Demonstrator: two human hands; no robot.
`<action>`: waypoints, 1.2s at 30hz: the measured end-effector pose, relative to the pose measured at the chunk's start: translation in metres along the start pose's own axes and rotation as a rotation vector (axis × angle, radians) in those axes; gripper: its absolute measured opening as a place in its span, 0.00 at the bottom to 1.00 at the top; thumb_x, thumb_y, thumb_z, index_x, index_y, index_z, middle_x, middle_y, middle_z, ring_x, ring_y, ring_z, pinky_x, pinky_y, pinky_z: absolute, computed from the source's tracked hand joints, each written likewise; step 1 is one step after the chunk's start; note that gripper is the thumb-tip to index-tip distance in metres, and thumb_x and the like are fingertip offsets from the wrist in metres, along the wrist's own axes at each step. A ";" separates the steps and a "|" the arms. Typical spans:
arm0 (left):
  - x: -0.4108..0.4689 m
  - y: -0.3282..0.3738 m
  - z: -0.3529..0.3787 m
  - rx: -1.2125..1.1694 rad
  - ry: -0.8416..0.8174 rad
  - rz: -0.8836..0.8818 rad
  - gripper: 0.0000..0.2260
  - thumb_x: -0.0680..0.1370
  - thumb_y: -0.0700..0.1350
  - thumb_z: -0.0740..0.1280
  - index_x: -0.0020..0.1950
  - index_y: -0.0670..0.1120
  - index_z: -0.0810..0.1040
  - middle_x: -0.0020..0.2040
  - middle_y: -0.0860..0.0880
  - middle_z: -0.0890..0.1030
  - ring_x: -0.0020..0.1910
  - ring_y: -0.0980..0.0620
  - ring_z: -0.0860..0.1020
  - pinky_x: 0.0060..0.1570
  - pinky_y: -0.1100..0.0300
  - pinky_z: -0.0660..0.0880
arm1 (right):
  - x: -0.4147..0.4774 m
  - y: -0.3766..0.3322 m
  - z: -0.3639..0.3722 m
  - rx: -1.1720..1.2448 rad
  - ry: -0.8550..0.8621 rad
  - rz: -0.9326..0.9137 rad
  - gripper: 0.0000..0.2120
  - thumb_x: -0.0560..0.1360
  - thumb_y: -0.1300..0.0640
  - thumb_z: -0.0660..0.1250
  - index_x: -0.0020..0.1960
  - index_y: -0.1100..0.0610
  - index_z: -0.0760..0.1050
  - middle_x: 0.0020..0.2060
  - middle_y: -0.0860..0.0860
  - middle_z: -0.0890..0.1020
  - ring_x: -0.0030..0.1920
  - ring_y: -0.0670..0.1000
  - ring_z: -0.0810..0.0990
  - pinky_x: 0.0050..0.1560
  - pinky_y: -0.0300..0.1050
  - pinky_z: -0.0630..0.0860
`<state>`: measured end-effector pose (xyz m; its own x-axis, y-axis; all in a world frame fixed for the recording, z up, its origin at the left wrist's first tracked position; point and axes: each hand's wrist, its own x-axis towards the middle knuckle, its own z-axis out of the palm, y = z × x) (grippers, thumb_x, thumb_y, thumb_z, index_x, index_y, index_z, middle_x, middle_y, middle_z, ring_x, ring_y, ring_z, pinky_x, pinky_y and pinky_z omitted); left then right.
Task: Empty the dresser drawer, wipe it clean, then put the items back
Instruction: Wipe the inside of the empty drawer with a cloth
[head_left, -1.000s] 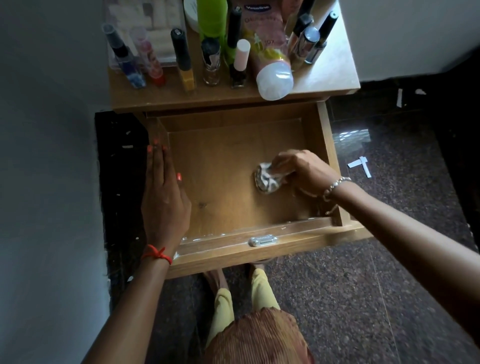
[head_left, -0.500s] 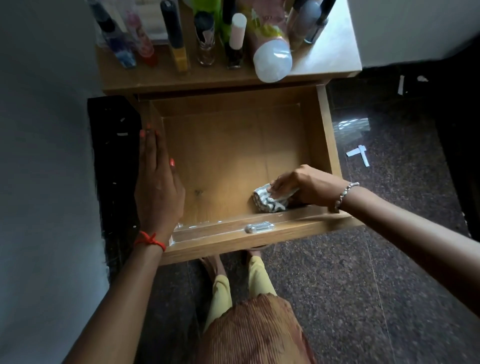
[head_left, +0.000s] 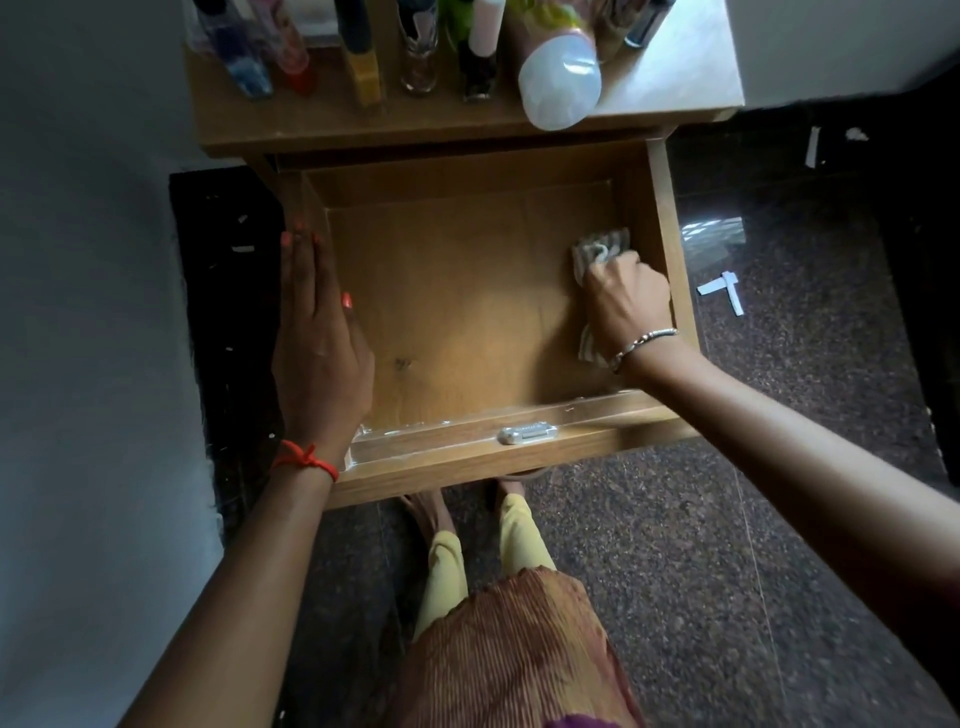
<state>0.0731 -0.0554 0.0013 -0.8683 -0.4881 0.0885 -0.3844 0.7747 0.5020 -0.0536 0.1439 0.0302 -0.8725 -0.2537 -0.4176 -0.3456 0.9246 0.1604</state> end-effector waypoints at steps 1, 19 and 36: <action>0.000 0.000 0.000 -0.003 0.002 0.000 0.23 0.80 0.37 0.53 0.74 0.42 0.52 0.76 0.43 0.53 0.76 0.47 0.49 0.63 0.82 0.40 | -0.004 -0.004 0.003 -0.004 -0.045 0.026 0.14 0.78 0.69 0.53 0.60 0.66 0.71 0.57 0.64 0.76 0.57 0.61 0.77 0.50 0.51 0.75; 0.003 0.004 -0.002 -0.188 0.031 -0.010 0.21 0.80 0.36 0.54 0.73 0.39 0.56 0.75 0.39 0.55 0.75 0.42 0.52 0.59 0.86 0.45 | -0.031 -0.032 -0.004 0.177 -0.352 -0.126 0.20 0.77 0.62 0.61 0.66 0.65 0.62 0.60 0.64 0.72 0.59 0.64 0.73 0.57 0.52 0.69; 0.004 0.001 0.000 -0.257 0.010 -0.040 0.20 0.81 0.41 0.53 0.74 0.41 0.56 0.76 0.41 0.55 0.75 0.46 0.51 0.65 0.81 0.43 | -0.039 -0.085 -0.005 0.358 -0.566 -0.579 0.18 0.74 0.61 0.63 0.63 0.53 0.73 0.62 0.54 0.76 0.61 0.55 0.75 0.61 0.48 0.73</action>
<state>0.0698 -0.0567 0.0022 -0.8505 -0.5211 0.0716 -0.3252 0.6279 0.7071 0.0087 0.0737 0.0371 -0.2599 -0.6184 -0.7417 -0.4685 0.7524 -0.4631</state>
